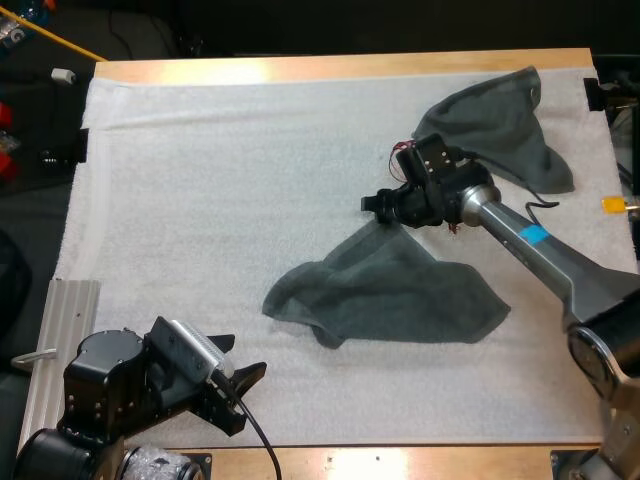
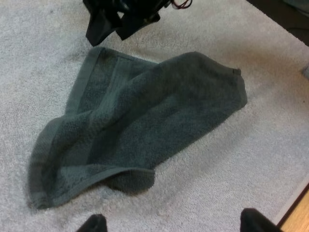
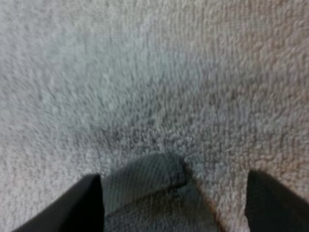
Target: Pick towel from pile, fold and stack
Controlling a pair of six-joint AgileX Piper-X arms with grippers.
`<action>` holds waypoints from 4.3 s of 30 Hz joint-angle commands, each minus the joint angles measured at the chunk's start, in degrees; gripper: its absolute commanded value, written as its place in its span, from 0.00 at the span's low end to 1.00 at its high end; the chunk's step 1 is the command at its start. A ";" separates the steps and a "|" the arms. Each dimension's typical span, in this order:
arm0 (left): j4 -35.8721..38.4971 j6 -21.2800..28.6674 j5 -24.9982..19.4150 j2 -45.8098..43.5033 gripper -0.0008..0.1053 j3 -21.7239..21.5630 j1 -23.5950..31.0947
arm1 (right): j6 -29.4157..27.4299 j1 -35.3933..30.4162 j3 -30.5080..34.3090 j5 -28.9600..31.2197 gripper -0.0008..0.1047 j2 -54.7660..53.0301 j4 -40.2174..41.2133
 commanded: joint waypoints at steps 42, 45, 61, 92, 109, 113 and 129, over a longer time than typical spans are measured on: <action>-0.40 0.33 0.26 0.23 0.53 0.18 -0.36 | -10.79 -3.33 -3.42 15.57 0.01 -5.88 2.75; -0.40 0.33 0.26 0.23 0.53 0.18 -0.36 | -10.71 -5.19 -3.41 15.92 0.01 -5.92 2.95; -12.84 0.71 -2.40 12.47 0.53 0.18 -0.36 | -13.56 -8.48 -3.41 16.20 0.01 -5.92 10.72; -35.05 -3.11 -2.29 70.86 0.53 -20.57 -0.36 | -16.17 -8.48 -3.41 14.83 0.01 -5.92 12.58; -28.85 -3.30 -6.34 85.49 0.53 -31.84 -3.00 | -16.17 -8.48 -3.41 14.83 0.01 -5.92 11.71; -27.96 -3.30 -6.65 86.54 0.53 -32.16 -3.42 | -16.17 -8.48 -3.41 14.83 0.01 -5.92 11.71; -27.07 -3.30 -6.79 87.10 0.06 -32.16 -3.68 | -15.73 -8.38 -3.41 13.52 0.01 -5.92 11.98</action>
